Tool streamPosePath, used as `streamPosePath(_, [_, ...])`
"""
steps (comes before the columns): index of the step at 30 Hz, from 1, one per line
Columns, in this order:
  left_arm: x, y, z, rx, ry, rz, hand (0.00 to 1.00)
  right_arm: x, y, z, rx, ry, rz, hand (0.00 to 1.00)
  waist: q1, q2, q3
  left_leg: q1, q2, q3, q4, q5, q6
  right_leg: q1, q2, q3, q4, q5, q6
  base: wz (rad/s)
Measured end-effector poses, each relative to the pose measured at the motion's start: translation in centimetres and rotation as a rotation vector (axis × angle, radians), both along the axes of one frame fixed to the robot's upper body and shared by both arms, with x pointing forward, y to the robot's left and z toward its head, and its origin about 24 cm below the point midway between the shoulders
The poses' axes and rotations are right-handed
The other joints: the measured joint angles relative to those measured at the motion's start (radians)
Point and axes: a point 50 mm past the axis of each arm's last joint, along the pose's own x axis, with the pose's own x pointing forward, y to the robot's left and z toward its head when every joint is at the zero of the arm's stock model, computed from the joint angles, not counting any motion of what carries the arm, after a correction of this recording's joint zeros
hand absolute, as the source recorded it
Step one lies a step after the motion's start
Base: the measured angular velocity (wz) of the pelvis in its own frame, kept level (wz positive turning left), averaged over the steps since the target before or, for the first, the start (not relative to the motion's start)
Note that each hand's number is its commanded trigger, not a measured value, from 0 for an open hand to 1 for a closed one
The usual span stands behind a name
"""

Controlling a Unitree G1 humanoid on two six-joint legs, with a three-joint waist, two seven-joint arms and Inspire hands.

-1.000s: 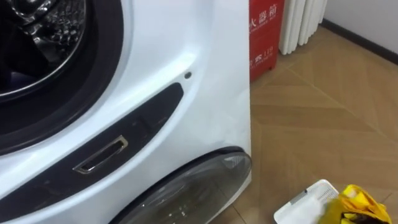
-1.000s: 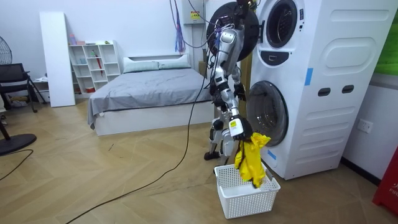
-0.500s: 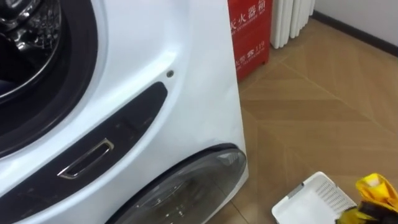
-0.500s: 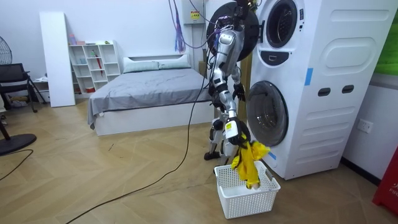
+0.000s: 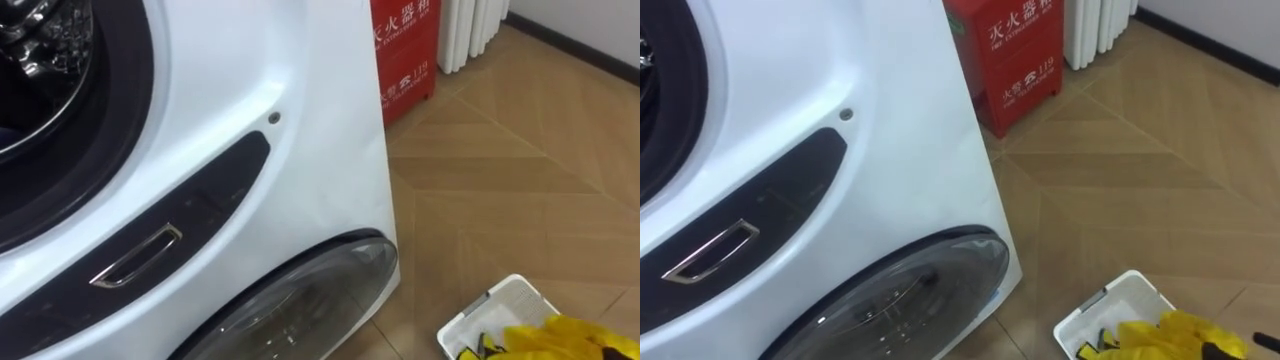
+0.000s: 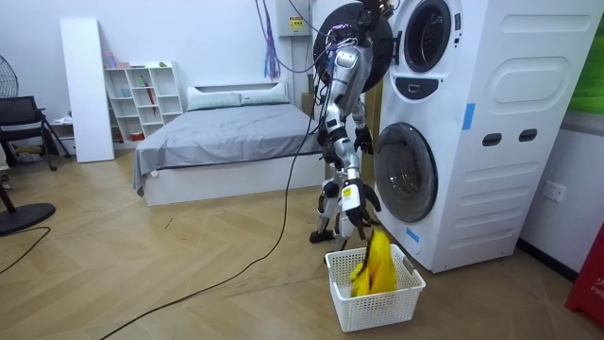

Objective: Pick clothes from washing machine

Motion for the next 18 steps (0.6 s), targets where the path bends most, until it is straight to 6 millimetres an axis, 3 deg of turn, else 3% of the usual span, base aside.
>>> streamPosePath(18, [-2.0, 0.3, -0.4, -0.03, 0.04, 0.056, 0.0, 0.2, 0.1, 0.1, 0.008, -0.009, 0.024, 0.0, 0.001, -0.005, 0.0027, 0.0, 0.0, -0.005, 0.01, 0.0, 0.0, 0.003, -0.002, -0.001, 0.006, 0.0, 0.0, 0.0])
